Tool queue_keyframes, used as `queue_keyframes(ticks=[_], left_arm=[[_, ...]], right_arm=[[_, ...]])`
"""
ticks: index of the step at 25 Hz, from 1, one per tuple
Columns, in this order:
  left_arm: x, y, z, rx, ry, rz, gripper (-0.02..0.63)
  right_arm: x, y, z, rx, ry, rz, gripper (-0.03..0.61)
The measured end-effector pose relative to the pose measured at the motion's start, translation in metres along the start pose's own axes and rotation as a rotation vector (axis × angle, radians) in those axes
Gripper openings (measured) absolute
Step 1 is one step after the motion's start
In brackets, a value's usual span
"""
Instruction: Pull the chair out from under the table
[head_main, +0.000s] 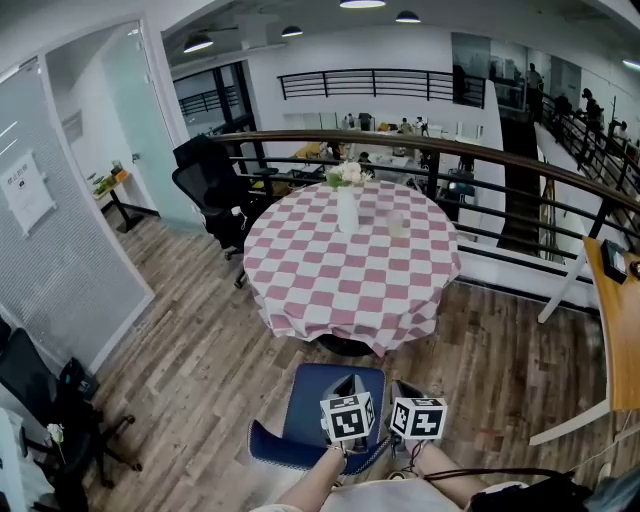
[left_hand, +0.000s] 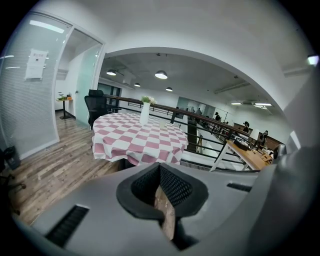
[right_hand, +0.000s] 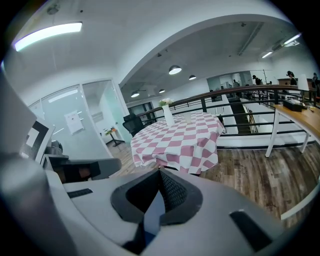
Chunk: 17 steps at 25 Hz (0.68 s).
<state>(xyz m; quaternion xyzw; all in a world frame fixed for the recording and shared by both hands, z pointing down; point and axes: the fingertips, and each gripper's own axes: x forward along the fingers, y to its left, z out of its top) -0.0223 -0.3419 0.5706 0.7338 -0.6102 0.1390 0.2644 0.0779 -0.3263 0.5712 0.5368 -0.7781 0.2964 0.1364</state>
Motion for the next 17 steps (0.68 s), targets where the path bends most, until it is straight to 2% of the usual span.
queue_keyframes(ticks=[17], left_arm=[[0.0061,-0.0032,-0.0062,-0.002,0.024,-0.009,0.003]], right_arm=[[-0.0009,-0.0066,-0.0026,-0.003,0.014,-0.009,0.017]])
